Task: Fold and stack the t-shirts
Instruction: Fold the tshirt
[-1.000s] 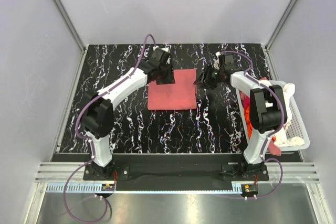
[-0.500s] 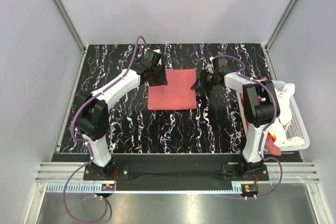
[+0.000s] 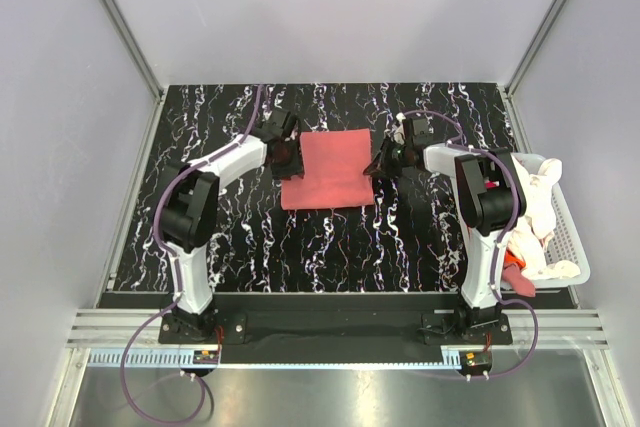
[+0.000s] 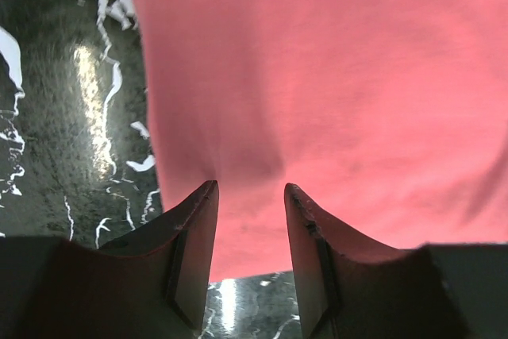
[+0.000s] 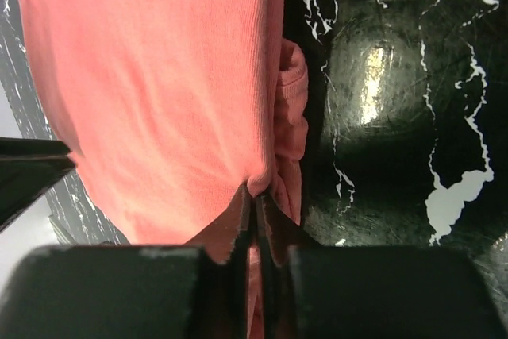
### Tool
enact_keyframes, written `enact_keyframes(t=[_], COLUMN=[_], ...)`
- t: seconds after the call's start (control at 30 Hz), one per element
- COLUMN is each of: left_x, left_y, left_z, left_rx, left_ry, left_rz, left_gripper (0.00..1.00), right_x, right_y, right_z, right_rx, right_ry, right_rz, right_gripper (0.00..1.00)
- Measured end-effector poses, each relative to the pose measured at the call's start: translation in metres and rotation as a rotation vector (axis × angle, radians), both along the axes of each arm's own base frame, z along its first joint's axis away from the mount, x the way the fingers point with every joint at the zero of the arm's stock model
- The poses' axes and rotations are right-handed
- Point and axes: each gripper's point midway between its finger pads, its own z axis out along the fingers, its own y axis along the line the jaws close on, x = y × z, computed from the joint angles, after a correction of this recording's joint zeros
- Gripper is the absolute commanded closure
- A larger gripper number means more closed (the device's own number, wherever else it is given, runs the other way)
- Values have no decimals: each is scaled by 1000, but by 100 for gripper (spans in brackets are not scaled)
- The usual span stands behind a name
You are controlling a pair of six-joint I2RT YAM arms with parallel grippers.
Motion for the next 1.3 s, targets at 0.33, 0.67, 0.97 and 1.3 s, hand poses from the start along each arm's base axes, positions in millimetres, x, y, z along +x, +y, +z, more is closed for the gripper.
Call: enact_keyframes(t=[0.33,0.67,0.97,1.3], left_x=[-2,-1,-6,-16], left_y=[7,3,6,28], left_z=[4,39,11,-34], left_rx=[9,-38,-15,56], left_ry=[-6,-72,-19,87], left_rz=[12,4,6,48], left_gripper=[54,54,54,53], right_x=[-13,-29,-38,-44], right_y=[-17,-5,9,-4], right_z=[25,71,25,-3], right_rx=[-12,32,54,21], right_ry=[16,-12,70,104], right_rz=[-20,20,84,83], right_gripper=[67,82,83,82])
